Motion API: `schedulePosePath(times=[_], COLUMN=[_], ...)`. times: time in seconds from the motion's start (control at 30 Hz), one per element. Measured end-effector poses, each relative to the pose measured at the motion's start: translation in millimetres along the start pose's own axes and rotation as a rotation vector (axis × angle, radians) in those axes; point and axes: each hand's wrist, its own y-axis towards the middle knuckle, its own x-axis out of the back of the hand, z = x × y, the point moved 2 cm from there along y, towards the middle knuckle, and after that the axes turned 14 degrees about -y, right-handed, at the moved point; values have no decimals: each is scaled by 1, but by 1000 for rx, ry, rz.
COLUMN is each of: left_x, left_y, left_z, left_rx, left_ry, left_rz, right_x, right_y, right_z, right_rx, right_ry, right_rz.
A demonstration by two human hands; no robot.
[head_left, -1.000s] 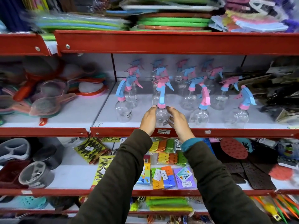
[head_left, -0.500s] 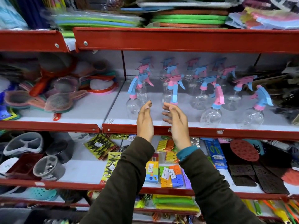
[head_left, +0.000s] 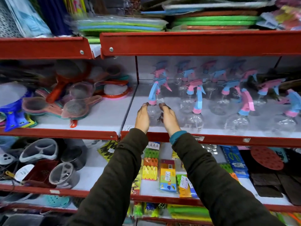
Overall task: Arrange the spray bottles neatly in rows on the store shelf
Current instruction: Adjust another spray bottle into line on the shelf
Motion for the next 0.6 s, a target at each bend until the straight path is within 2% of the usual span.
schedulePosePath(times=[0.2, 0.6], left_x=[14, 26], left_y=[-4, -27], left_z=[1, 1], left_rx=[18, 8], left_ry=[-7, 20], left_rz=[109, 138], right_x=[0, -3], right_y=[-6, -42], right_z=[-8, -15], right_rx=[-6, 71], right_ry=[44, -30], right_rz=[11, -8])
